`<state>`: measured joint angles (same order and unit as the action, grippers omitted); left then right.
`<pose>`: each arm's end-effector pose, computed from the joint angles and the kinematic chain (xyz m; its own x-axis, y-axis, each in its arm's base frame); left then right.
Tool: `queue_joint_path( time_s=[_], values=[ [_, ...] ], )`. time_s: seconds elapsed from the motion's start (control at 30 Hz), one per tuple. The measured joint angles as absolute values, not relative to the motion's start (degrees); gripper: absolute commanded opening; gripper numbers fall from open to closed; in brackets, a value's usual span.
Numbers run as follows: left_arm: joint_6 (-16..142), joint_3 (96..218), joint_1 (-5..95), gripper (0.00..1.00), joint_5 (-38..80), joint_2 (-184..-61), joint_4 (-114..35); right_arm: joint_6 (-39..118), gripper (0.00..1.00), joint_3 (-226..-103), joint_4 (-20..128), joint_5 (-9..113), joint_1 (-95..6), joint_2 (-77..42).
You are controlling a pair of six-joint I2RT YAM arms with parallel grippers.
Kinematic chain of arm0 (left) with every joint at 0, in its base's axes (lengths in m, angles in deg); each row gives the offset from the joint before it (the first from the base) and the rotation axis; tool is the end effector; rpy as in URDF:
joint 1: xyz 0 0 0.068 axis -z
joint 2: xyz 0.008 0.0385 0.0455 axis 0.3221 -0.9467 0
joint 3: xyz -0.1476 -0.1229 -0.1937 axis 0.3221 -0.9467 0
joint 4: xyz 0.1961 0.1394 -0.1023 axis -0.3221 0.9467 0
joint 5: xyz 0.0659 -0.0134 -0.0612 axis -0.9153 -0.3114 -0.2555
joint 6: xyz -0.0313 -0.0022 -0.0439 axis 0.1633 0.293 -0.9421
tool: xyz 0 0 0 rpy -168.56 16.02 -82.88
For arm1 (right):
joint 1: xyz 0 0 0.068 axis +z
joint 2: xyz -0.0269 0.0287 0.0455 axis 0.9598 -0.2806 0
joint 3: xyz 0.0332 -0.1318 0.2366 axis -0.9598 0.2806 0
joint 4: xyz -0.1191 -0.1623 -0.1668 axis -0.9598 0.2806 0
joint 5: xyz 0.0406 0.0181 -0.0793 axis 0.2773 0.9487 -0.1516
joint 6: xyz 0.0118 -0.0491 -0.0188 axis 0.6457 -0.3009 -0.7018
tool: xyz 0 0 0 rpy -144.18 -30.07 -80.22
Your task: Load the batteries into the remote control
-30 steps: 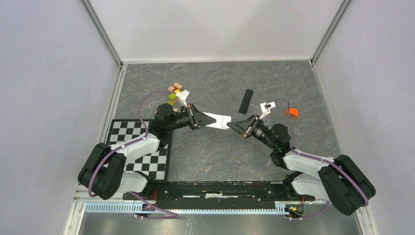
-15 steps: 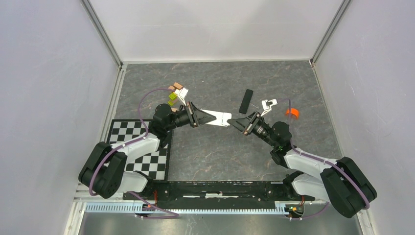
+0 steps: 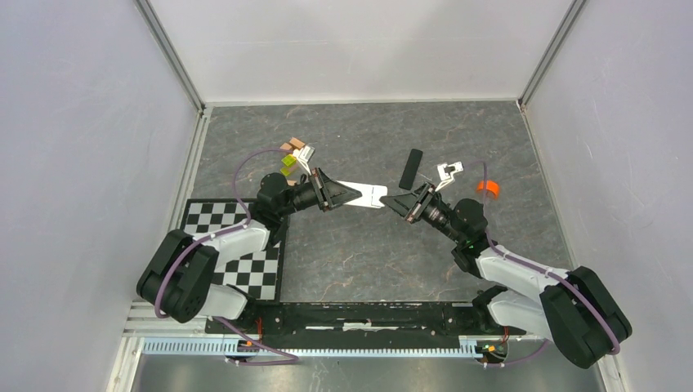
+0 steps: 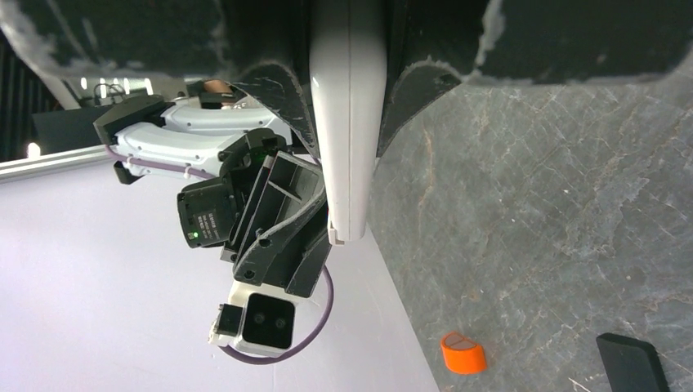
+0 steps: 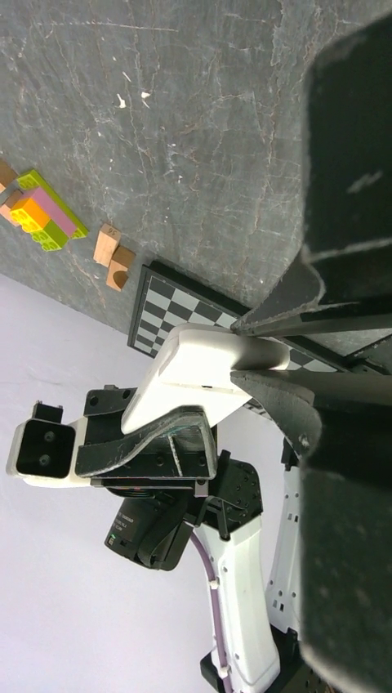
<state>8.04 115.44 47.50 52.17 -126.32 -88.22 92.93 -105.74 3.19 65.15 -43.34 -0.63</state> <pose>0.2336 -0.1537 0.2325 -0.8395 -0.3536 -0.4125 0.3923 0.1307 -0.9105 0.1862 0.1233 0.2182 -0.6501 0.5649 -0.5082 -0.4227 0.2869 0.8597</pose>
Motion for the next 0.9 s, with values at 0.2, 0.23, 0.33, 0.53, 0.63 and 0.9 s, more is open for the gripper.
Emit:
queue_joint_path(
  time_s=[0.2, 0.23, 0.33, 0.53, 0.63, 0.9],
  values=[
    [3.38, 115.44, 47.50, 0.02, 52.28, -126.69, -89.53, 91.86, 0.39, -106.57, 3.56, 65.04, -43.05, -0.67],
    [2.75, 115.44, 47.52, 0.02, 52.32, -126.69, -89.88, 91.88, 0.39, -106.57, 3.41, 65.00, -43.07, -0.69],
    [1.39, 115.42, 47.52, 0.02, 52.34, -126.73, -90.63, 91.97, 0.39, -106.65, 2.82, 64.95, -43.07, -0.69],
    [1.09, 115.22, 47.52, 0.02, 52.34, -126.73, -91.72, 92.54, 0.29, -107.18, 2.62, 65.37, -43.42, -0.45],
    [1.15, 115.13, 47.52, 0.02, 52.06, -126.86, -92.11, 92.34, 0.27, -108.60, 6.14, 65.48, -43.47, 0.18],
    [2.16, 115.09, 47.52, 0.02, 51.69, -127.13, -92.70, 93.26, 0.25, -110.89, 12.61, 66.79, -43.90, 1.45]
  ],
)
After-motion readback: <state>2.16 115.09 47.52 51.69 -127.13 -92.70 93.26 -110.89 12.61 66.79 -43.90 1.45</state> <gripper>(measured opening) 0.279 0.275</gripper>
